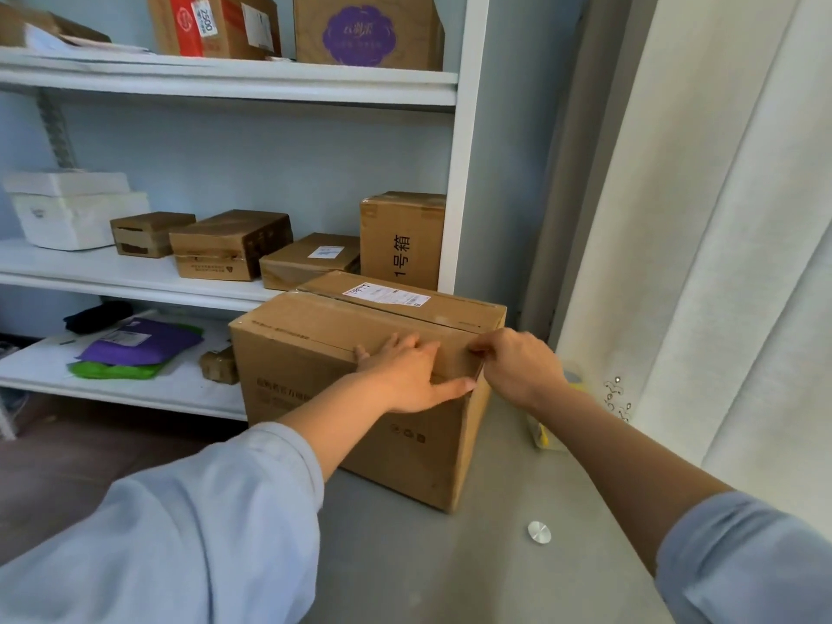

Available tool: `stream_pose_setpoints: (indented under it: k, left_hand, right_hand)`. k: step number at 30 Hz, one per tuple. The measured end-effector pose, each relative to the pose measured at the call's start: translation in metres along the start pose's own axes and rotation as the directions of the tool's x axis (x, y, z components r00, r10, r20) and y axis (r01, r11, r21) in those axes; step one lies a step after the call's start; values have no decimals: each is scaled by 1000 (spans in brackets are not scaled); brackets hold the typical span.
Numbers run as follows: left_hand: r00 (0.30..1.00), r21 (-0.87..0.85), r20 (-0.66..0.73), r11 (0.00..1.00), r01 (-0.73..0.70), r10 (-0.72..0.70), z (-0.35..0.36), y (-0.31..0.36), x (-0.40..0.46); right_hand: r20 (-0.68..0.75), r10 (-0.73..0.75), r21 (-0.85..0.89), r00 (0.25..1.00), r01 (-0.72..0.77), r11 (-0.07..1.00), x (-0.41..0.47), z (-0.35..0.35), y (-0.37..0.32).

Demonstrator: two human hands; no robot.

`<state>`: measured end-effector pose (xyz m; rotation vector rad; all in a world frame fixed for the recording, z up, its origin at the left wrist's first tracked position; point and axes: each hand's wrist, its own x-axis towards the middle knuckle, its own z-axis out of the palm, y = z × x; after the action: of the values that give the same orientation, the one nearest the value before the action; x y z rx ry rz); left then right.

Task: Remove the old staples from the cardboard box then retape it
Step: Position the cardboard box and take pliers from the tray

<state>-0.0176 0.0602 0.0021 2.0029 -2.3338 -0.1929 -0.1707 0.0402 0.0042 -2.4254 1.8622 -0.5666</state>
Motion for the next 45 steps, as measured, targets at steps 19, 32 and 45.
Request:
stream_pose_setpoints:
  k: [19,32,45]
  left_hand:
    - [995,30,35,995,95,-96,-4,-11,38]
    - [953,-455,-220,843,-288,207,15,102,113]
    - [918,-831,370,392,395,-141,108,105,133]
  right_hand:
    - [224,38,366,974,-120,923,31,16,8]
    - [203,608,-46,768,-613,789,44,63,135]
    - [413,421,-90,807,-424,901,25,68,146]
